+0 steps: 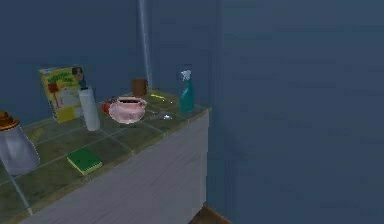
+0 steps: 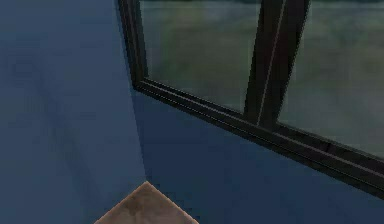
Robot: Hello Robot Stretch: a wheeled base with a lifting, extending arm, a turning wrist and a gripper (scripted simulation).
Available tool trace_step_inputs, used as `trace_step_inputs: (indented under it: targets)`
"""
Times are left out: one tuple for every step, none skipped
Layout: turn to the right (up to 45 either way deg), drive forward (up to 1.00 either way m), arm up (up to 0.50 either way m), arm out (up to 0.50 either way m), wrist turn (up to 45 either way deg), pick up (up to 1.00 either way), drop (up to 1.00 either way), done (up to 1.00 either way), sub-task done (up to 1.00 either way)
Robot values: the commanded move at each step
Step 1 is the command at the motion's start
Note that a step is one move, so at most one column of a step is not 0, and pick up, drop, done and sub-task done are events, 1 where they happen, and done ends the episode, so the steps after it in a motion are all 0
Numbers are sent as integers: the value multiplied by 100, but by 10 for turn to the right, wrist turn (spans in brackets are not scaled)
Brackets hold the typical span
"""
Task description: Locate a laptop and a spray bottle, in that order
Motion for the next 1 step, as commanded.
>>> trace_step_inputs:
  targets:
    - [0, 0, 0, 0, 0, 0, 0, 100, 0]
